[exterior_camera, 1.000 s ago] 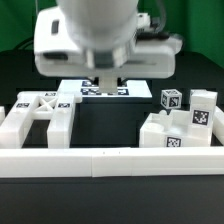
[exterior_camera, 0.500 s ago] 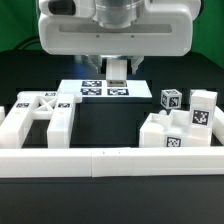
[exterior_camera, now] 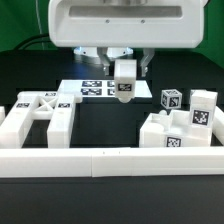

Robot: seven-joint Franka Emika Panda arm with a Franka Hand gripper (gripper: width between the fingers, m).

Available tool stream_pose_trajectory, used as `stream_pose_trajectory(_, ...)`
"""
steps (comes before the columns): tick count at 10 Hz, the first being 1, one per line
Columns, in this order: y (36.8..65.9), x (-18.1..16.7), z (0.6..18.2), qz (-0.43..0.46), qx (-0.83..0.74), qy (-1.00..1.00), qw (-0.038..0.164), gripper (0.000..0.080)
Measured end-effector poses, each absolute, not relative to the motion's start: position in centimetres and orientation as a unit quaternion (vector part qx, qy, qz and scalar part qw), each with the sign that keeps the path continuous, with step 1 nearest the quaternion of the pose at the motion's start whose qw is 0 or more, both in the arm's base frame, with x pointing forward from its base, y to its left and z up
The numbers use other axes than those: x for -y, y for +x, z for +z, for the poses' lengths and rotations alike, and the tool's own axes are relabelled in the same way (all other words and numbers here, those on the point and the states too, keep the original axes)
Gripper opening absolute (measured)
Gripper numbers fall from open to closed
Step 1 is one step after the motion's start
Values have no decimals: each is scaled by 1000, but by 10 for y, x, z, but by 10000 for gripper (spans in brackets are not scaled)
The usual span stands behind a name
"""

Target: Assemble chair

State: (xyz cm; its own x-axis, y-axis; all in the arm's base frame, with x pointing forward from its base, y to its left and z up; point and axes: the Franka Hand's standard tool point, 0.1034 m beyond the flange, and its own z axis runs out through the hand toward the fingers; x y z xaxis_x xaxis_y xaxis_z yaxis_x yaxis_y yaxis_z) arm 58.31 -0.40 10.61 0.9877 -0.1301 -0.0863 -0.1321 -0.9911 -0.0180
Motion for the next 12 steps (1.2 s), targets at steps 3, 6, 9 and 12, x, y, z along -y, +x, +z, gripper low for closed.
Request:
stream_pose_trajectory(3,607,-8,111,-80,-42,-996,-7,285)
stream_pose_trajectory(6,610,-10,109,-170,-57,-984,-12,285)
stream_pose_trajectory(9,615,-20,112,-177,-75,-981,-3,286)
stream_pose_trajectory(12,614,-20,110,-177,-75,-981,-3,287)
